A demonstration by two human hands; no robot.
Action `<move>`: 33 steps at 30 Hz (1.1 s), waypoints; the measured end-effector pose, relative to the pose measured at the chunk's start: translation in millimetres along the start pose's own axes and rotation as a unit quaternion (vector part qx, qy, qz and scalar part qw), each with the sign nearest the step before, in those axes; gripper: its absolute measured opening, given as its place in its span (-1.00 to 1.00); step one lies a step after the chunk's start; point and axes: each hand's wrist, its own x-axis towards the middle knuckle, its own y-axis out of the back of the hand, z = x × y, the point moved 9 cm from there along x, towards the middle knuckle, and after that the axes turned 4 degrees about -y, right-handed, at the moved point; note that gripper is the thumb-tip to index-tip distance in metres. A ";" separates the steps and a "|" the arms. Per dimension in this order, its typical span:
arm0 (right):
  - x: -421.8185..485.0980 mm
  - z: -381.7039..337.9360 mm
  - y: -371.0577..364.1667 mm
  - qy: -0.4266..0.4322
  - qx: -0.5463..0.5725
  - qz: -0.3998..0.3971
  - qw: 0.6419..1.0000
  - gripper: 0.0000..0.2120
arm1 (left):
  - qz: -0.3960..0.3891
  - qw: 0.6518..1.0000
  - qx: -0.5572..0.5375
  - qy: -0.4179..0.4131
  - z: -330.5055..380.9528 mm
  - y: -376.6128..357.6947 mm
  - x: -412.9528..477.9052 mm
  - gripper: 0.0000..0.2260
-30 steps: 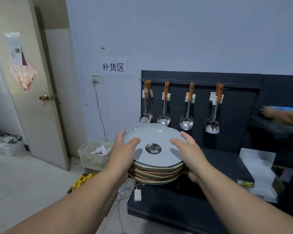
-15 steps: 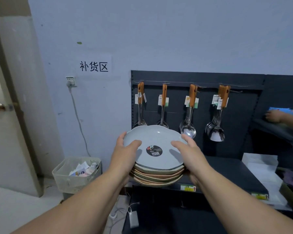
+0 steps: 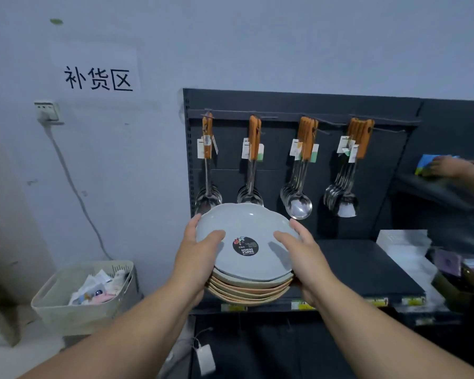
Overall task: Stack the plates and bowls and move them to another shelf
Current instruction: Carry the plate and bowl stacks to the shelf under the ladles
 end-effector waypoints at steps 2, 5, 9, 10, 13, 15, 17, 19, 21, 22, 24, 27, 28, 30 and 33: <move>14.3 8.6 10.6 -0.009 0.005 0.004 1.000 -0.45 | -0.007 1.000 0.001 0.001 -10.5 -15.1 10.0 -0.51; 42.5 25.5 33.7 -0.023 0.011 0.014 1.000 -0.46 | -0.020 1.000 0.006 0.016 -32.6 -43.3 22.8 -0.54; 86.1 52.4 69.1 -0.054 0.002 0.021 0.998 -0.49 | -0.024 0.998 0.003 0.062 -71.6 -85.9 40.5 -0.52; 98.0 58.0 78.7 -0.061 -0.004 0.024 0.998 -0.49 | -0.025 0.997 0.005 0.076 -82.2 -97.5 45.8 -0.51; 136.9 75.9 105.6 -0.087 -0.016 0.026 0.996 -0.52 | -0.031 0.994 0.010 0.108 -113.7 -131.8 63.5 -0.51; 161.0 86.0 120.5 -0.102 -0.014 0.027 0.994 -0.53 | -0.037 0.992 0.006 0.119 -131.9 -153.3 76.0 -0.53; 184.9 94.3 132.2 -0.105 -0.020 0.023 0.994 -0.52 | -0.043 0.992 0.000 0.116 -148.1 -172.2 90.7 -0.54; 209.1 103.6 142.9 -0.098 -0.022 0.025 0.995 -0.53 | -0.050 0.993 0.001 0.110 -164.6 -188.5 105.6 -0.52; 231.0 114.6 150.8 -0.090 -0.029 0.026 0.995 -0.52 | -0.054 0.993 -0.003 0.108 -182.2 -202.2 118.9 -0.53; 240.5 120.2 153.4 -0.085 -0.035 0.027 0.995 -0.52 | -0.055 0.993 -0.003 0.107 -190.5 -208.6 125.3 -0.55; 255.8 134.0 157.6 -0.083 -0.040 0.031 0.995 -0.53 | -0.054 0.993 0.000 0.108 -209.0 -218.3 136.7 -0.62; 276.8 163.9 163.7 -0.094 -0.045 0.044 0.994 -0.53 | -0.054 0.991 -0.004 0.119 -243.2 -228.1 150.1 -0.63; 283.5 174.7 164.9 -0.097 -0.047 0.049 0.993 -0.52 | -0.054 0.991 -0.005 0.123 -255.3 -230.1 153.1 -0.62; 294.2 194.5 165.9 -0.103 -0.048 0.054 0.992 -0.52 | -0.053 0.991 -0.002 0.126 -277.7 -231.9 159.0 -0.59; 308.0 216.2 163.3 -0.106 -0.045 0.054 0.992 -0.54 | -0.051 0.990 0.005 0.128 -304.9 -231.8 168.6 -0.52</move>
